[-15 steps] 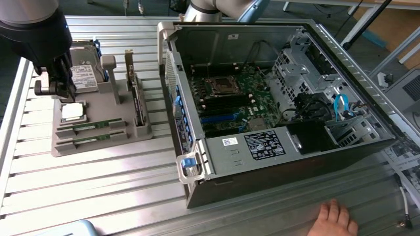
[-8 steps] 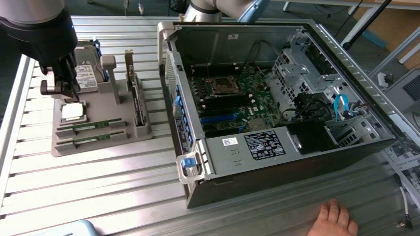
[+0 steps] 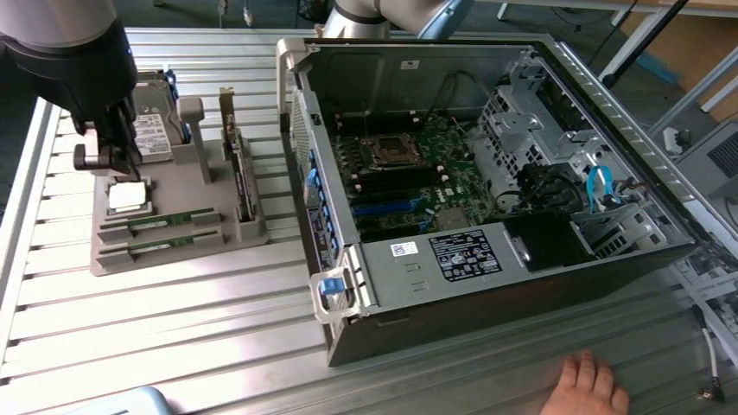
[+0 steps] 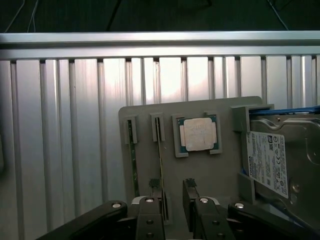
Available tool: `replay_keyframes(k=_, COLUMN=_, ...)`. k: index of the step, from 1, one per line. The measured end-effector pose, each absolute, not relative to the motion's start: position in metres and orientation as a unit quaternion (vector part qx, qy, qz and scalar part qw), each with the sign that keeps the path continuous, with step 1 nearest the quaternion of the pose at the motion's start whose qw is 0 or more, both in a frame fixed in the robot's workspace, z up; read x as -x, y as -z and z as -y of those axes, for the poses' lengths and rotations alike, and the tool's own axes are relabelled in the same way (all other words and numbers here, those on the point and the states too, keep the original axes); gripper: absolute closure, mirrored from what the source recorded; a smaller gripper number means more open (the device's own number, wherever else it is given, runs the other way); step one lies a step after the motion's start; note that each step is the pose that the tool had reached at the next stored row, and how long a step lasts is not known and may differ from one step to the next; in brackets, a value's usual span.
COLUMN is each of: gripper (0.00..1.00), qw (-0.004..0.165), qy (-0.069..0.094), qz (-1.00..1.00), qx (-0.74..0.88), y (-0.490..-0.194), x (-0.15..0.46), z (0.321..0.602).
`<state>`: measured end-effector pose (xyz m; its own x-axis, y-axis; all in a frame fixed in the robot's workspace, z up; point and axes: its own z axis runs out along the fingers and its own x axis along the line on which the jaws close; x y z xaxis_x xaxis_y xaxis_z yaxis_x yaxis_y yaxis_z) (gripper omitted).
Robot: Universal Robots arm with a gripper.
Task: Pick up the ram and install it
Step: 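Pick up the ram and move it above insertion slot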
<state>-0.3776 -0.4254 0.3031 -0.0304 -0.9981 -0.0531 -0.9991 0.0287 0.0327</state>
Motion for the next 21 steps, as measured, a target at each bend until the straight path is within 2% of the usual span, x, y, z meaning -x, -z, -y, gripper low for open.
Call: replay_keyframes(k=21, gripper=0.69, qw=0.008, qy=-0.030, qz=-0.717, qx=0.696, y=-0.2931, x=0.3776, z=0.4278)
